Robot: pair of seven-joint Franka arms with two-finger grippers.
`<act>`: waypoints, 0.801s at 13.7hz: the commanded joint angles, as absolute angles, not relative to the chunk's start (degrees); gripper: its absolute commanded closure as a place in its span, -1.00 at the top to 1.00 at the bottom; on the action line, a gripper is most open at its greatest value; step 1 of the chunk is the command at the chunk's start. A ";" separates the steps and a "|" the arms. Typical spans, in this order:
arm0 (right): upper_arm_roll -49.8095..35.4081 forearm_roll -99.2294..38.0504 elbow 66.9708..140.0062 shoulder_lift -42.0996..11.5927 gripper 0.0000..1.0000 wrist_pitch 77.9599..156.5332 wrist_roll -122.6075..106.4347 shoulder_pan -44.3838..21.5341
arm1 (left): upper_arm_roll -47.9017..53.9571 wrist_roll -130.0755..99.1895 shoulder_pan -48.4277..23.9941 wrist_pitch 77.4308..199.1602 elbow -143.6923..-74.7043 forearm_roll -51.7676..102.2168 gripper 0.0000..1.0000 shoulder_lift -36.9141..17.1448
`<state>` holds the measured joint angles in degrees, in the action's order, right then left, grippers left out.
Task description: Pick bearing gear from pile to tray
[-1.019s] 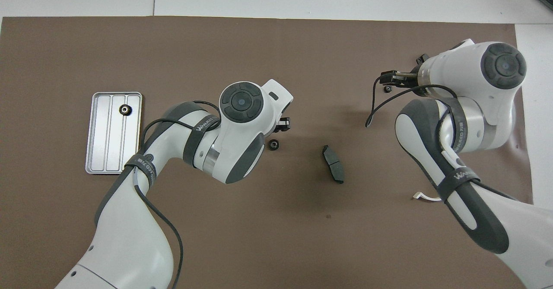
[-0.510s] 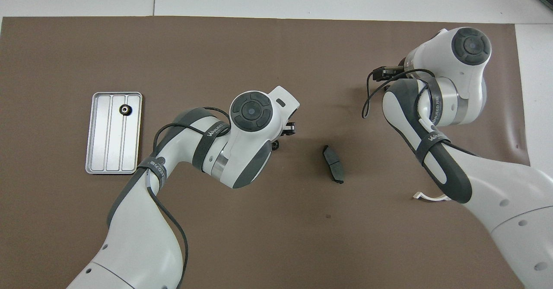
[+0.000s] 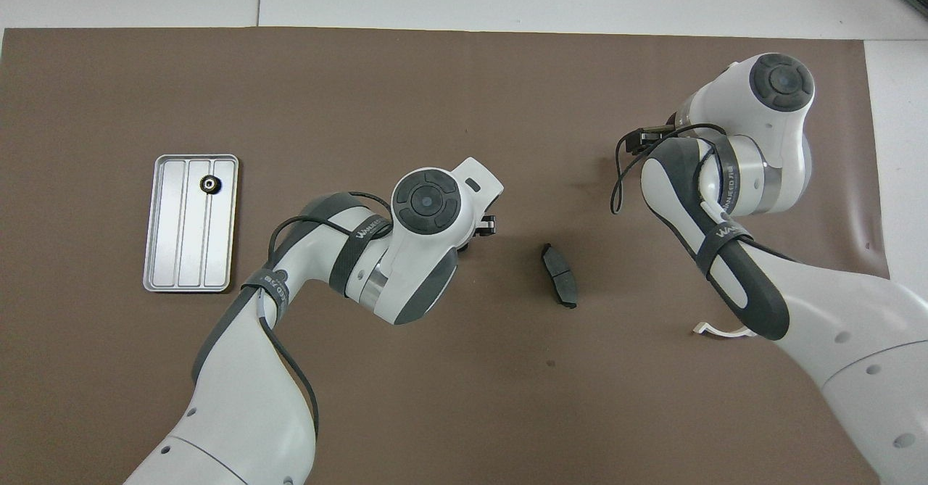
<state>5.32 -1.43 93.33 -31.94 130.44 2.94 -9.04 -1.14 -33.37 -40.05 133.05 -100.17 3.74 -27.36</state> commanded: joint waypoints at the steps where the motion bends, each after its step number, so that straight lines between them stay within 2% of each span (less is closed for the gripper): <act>1: 4.92 -2.29 93.60 -31.99 0.15 130.61 1.05 -8.53 | -2.20 -34.45 -42.01 135.00 -102.22 2.55 0.15 -26.81; 2: 4.92 -2.29 93.69 -31.99 0.02 130.61 1.05 -8.53 | -2.20 -34.45 -42.10 135.00 -102.48 2.55 0.15 -26.81; 3: 4.92 -2.29 93.69 -32.08 0.00 130.61 1.05 -8.53 | -2.20 -34.45 -42.10 135.00 -102.48 2.55 0.15 -26.81; 11: 4.92 -2.37 94.48 -32.61 -0.02 130.96 1.14 -8.44 | -2.20 -34.45 -42.62 135.09 -103.18 2.46 0.09 -26.81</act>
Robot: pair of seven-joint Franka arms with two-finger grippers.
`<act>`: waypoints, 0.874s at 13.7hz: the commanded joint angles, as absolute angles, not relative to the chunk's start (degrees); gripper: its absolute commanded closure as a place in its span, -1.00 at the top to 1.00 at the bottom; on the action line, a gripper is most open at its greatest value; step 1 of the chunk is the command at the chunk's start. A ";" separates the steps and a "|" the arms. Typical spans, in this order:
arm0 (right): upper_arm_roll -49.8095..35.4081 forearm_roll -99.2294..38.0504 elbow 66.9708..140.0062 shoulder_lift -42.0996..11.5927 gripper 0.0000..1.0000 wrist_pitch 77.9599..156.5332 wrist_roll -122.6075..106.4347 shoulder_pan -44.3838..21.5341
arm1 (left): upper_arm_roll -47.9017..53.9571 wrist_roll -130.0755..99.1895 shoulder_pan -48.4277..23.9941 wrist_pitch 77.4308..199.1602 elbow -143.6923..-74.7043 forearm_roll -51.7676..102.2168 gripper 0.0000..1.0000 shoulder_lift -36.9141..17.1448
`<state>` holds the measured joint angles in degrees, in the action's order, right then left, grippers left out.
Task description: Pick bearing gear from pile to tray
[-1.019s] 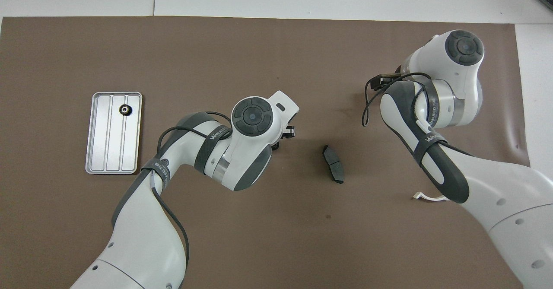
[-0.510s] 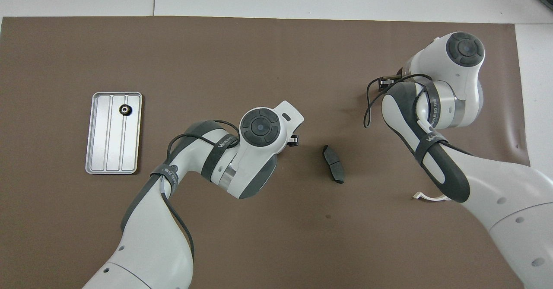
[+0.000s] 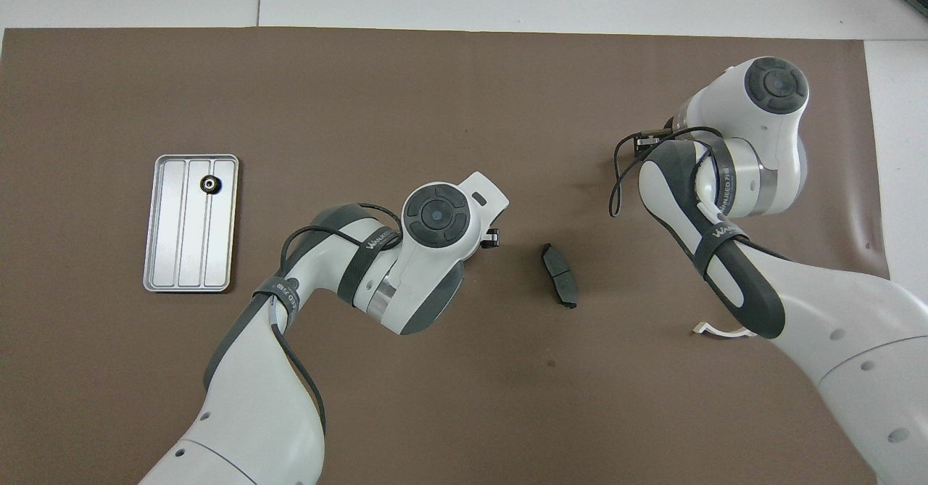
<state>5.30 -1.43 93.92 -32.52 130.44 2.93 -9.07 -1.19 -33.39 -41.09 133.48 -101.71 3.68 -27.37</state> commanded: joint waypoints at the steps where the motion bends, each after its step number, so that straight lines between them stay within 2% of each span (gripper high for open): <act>1: 4.92 -2.37 94.48 -32.61 -0.03 130.87 1.14 -8.35 | -2.20 -34.45 -42.89 135.09 -103.18 2.46 0.08 -26.81; 9: 5.01 -2.37 94.48 -32.70 -0.07 132.36 1.32 -8.26 | -2.20 -34.37 -42.89 135.18 -103.18 1.50 -0.16 -26.81; 12: 4.92 -2.46 94.48 -32.70 -0.16 132.54 1.49 -8.26 | -2.20 -34.28 -42.89 135.18 -103.18 1.23 -0.29 -26.81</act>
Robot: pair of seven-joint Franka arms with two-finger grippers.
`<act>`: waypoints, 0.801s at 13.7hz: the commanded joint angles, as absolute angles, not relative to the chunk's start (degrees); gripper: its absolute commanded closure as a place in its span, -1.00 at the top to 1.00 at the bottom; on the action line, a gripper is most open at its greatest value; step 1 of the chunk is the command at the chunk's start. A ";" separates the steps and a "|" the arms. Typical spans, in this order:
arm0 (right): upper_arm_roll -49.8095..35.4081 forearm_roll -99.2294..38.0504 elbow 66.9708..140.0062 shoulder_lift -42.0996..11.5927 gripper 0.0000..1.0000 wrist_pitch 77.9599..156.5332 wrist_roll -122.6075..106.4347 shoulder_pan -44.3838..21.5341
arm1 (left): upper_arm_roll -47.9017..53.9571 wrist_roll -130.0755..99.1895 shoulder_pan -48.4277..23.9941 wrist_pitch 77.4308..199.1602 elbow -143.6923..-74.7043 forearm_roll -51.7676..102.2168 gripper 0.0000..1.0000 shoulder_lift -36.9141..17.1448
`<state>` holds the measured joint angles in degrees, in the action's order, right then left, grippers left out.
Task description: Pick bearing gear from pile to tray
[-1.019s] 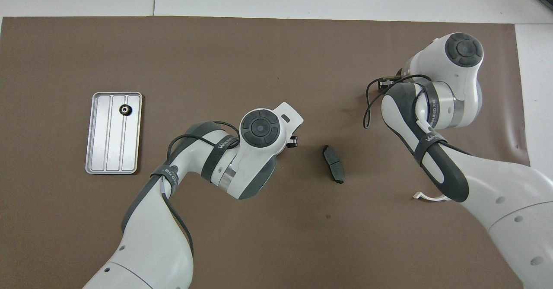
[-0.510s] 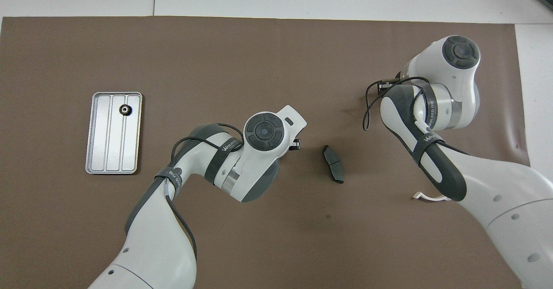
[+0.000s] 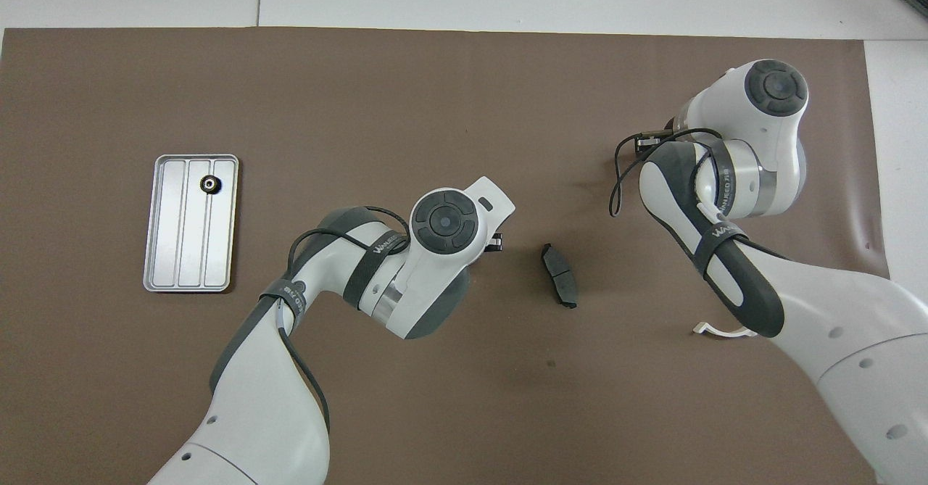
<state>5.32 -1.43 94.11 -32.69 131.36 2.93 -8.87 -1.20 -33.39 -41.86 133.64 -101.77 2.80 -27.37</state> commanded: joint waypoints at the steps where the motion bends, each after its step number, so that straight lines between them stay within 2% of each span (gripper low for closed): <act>1: 4.92 -2.46 94.48 -32.70 -0.18 132.54 1.58 -8.26 | -2.11 -34.28 -42.89 135.18 -103.18 1.23 -0.35 -26.81; 5: 4.92 -2.46 94.48 -32.78 -0.39 132.54 1.76 -8.35 | -2.11 -34.19 -42.89 135.18 -103.18 1.23 -0.62 -26.81; 8: 4.92 -2.46 94.57 -32.87 -0.39 132.54 1.76 -8.35 | -2.11 -34.10 -42.89 135.18 -103.18 1.23 -0.87 -26.81; 11: 4.92 -2.55 94.57 -32.87 -0.39 132.54 1.76 -8.35 | -2.28 -34.01 -42.28 133.95 -102.22 1.23 -0.97 -26.72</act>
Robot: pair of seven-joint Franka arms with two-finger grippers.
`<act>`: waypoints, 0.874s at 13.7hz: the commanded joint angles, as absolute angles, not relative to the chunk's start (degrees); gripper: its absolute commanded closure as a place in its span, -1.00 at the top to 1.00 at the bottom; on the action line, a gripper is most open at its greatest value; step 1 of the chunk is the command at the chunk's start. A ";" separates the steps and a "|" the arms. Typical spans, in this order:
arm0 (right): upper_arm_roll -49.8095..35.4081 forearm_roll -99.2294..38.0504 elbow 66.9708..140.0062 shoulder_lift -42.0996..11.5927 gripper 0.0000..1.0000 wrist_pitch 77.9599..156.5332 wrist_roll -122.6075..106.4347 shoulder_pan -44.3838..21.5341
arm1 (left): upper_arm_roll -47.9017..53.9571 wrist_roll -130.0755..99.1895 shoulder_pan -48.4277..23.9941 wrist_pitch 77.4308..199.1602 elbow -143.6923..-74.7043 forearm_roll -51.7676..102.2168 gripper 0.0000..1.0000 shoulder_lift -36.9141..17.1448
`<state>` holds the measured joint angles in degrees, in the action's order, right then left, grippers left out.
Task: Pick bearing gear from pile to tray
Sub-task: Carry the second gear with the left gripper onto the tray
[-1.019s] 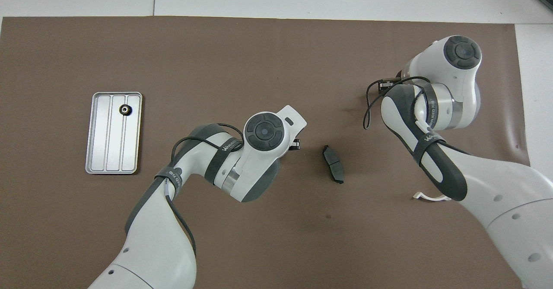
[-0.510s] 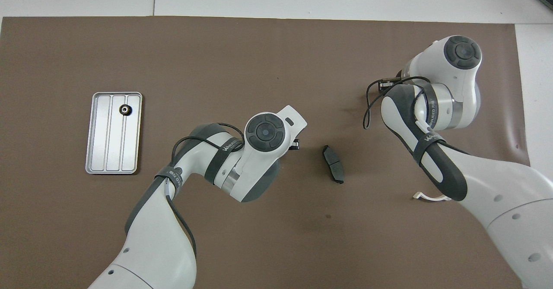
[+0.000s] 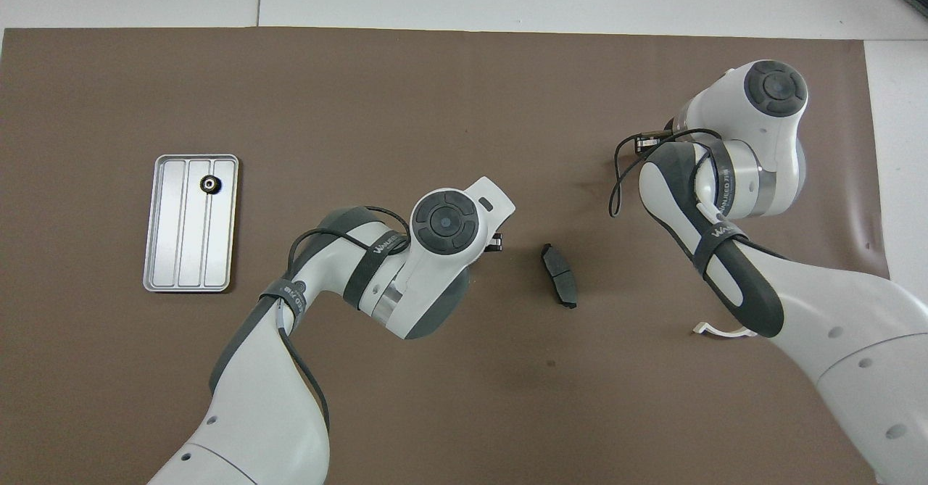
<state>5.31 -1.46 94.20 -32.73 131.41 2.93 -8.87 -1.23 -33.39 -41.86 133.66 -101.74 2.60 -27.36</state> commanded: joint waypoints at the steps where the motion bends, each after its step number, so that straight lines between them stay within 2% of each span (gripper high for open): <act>1: 4.92 -2.55 94.57 -32.87 -0.39 132.54 1.67 -8.35 | -2.46 -34.01 -41.84 133.60 -100.91 1.32 -1.00 -26.81; 2: 4.92 -2.55 94.57 -32.87 -0.39 132.54 1.67 -8.26 | -2.81 -33.93 -41.31 132.46 -99.16 1.67 -1.00 -27.15; 5: 4.92 -3.68 95.36 -32.96 -0.39 133.50 1.58 -8.26 | -2.73 -32.00 -33.34 127.10 -93.09 1.14 -1.00 -28.04; 7: 4.92 -4.13 95.71 -32.87 -0.61 134.03 1.49 -8.26 | -2.55 -26.05 -28.33 126.48 -93.25 1.93 -1.00 -26.90; 9: 4.92 -4.13 95.63 -32.87 -1.00 133.86 1.67 -8.26 | -2.37 -18.42 -22.88 122.63 -93.60 1.93 -1.00 -25.06; 12: 4.92 -4.22 95.01 -32.61 -1.00 132.19 2.02 -8.35 | -2.46 -4.08 -14.62 118.30 -96.92 2.02 -1.00 -20.67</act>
<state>5.36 -2.46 94.33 -32.70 131.77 2.93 -8.75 -3.30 -10.73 -18.73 120.53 -93.39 2.45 -24.88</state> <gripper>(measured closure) 0.771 0.643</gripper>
